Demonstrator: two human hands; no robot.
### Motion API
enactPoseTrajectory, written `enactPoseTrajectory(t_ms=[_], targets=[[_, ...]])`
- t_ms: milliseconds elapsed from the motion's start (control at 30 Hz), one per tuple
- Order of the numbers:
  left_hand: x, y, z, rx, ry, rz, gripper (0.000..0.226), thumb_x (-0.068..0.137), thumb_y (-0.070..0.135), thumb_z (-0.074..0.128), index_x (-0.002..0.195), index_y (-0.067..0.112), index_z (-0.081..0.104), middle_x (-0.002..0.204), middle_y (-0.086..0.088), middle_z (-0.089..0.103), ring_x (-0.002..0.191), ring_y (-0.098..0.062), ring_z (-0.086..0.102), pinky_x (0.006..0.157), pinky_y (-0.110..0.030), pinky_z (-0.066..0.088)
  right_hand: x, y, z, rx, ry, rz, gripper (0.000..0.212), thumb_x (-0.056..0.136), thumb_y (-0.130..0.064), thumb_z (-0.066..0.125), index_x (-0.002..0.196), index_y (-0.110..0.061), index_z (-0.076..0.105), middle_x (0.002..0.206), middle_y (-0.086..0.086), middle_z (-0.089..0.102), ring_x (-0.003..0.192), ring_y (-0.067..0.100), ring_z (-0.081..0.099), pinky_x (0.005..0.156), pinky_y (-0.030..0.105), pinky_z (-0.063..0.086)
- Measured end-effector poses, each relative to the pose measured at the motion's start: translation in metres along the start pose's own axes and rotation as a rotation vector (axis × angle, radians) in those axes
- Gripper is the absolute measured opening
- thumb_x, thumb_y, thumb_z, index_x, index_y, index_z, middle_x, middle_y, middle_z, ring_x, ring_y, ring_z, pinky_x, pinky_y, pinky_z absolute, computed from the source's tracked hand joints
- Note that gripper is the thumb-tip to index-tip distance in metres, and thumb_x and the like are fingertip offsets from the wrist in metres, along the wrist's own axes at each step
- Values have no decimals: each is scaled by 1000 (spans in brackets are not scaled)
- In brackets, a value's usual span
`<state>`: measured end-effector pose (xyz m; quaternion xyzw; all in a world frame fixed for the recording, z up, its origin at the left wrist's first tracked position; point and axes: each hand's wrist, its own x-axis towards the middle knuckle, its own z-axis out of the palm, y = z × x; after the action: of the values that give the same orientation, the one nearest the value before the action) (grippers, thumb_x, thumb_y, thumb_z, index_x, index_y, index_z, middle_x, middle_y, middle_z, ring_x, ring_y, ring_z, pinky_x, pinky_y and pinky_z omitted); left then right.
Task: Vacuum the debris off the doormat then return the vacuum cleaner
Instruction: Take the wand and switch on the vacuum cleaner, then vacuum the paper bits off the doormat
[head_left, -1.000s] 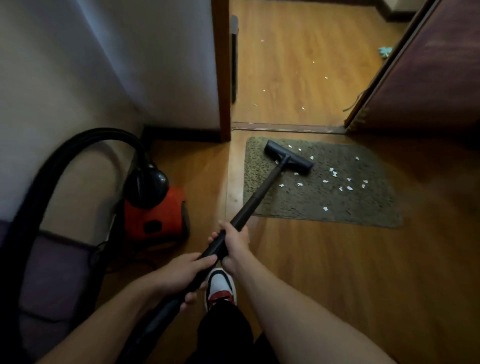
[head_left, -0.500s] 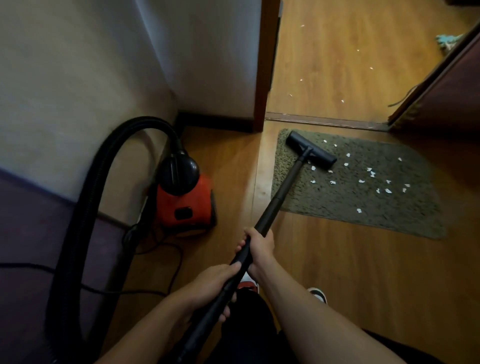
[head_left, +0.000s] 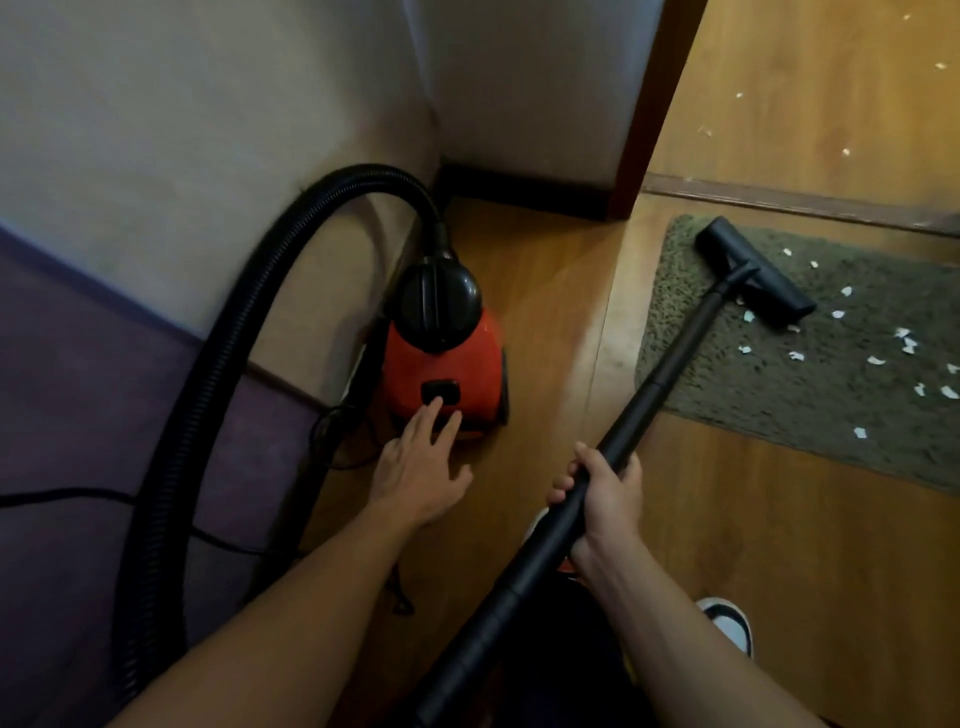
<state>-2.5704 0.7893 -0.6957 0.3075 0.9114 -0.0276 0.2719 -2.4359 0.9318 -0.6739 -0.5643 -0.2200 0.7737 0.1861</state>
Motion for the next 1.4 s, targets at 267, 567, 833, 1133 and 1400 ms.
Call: enactPoseTrajectory(t_ms=[267, 567, 833, 1133, 1400], targets=[[43, -5, 14, 65, 139, 20, 87, 92, 53, 47, 158, 19, 3, 166, -2, -7, 153, -22, -2, 122, -41, 15, 6, 8, 3, -56, 77, -16, 58, 96, -5, 65, 148, -20, 43, 71, 7, 57, 45, 13, 55, 39, 25, 46], [49, -10, 23, 90, 233, 73, 86, 92, 42, 53, 157, 12, 6, 165, -9, 7, 153, -24, 5, 123, -40, 13, 11, 20, 0, -180, 166, -63, 59, 97, -8, 69, 149, -17, 45, 87, 12, 62, 45, 13, 61, 42, 26, 50], [54, -17, 40, 136, 299, 78, 90, 88, 48, 54, 157, 9, 12, 163, -12, 16, 152, -25, 12, 122, -41, 16, 18, 25, -3, -175, 154, -63, 60, 96, -9, 69, 149, -22, 45, 88, 13, 62, 50, 17, 62, 45, 28, 50], [59, -9, 54, 120, 259, 17, 101, 88, 61, 48, 157, 11, -6, 164, -12, 0, 153, -27, -2, 124, -44, 14, 18, 26, -4, -159, 154, -89, 59, 97, -8, 68, 149, -25, 46, 84, 12, 62, 46, 14, 61, 43, 28, 49], [12, 20, -25, -239, -52, -47, 79, 96, 63, 37, 158, 25, 5, 164, -2, 6, 150, -27, 10, 121, -45, 20, -3, -5, 0, -191, 169, -102, 38, 97, -6, 66, 133, -14, 56, 79, 13, 58, 41, 12, 60, 40, 24, 49]])
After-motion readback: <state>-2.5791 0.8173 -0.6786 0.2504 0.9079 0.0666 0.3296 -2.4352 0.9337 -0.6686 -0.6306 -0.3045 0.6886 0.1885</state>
